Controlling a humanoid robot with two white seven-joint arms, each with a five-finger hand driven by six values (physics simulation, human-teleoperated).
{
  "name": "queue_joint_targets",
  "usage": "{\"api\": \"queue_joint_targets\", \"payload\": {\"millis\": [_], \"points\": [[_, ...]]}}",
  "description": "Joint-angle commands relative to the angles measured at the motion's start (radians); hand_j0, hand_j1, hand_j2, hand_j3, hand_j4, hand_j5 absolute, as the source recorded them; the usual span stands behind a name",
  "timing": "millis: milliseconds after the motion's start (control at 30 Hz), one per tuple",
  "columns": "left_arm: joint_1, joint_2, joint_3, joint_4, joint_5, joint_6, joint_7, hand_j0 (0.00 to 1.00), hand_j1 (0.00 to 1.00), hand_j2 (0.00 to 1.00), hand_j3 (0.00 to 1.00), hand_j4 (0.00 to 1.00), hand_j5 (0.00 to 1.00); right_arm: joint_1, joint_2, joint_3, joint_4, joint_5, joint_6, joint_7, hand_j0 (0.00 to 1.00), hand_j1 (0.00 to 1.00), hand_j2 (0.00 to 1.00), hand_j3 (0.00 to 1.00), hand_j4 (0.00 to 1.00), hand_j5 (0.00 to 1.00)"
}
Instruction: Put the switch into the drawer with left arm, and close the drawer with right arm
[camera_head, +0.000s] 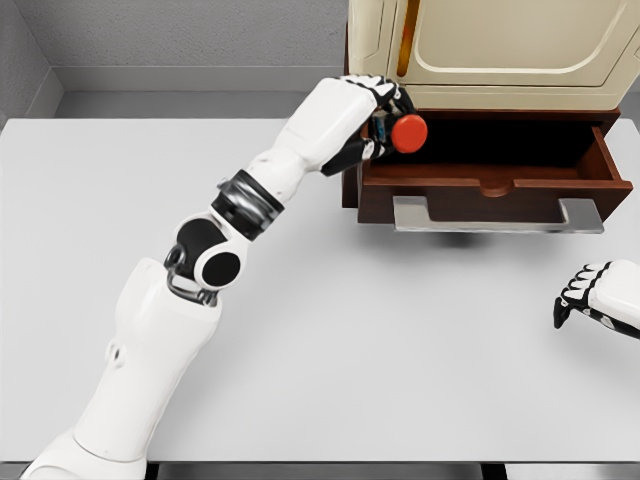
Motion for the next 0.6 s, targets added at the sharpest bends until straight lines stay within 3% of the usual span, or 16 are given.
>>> {"api": "queue_joint_targets", "payload": {"millis": [0,133,567], "points": [[0.000,0.000,0.000,0.004,-0.006,0.002,0.005,0.79,0.79,0.79,0.79,0.79,0.79,0.000,-0.002,0.000,0.000,-0.007,0.000,-0.001,0.35,0.35,0.35,0.35,0.35,0.35],[-0.011,0.000,0.000,0.012,-0.006,0.002,0.007,0.90,0.90,0.90,0.90,0.90,0.90,0.000,-0.001,0.000,0.000,-0.007,0.000,-0.001,0.35,0.35,0.35,0.35,0.35,0.35],[-0.003,0.000,-0.003,-0.005,-0.004,-0.003,0.007,0.94,0.94,0.94,0.94,0.94,0.94,0.000,-0.002,0.001,0.000,-0.015,0.000,-0.004,0.35,0.35,0.35,0.35,0.35,0.35]]}}
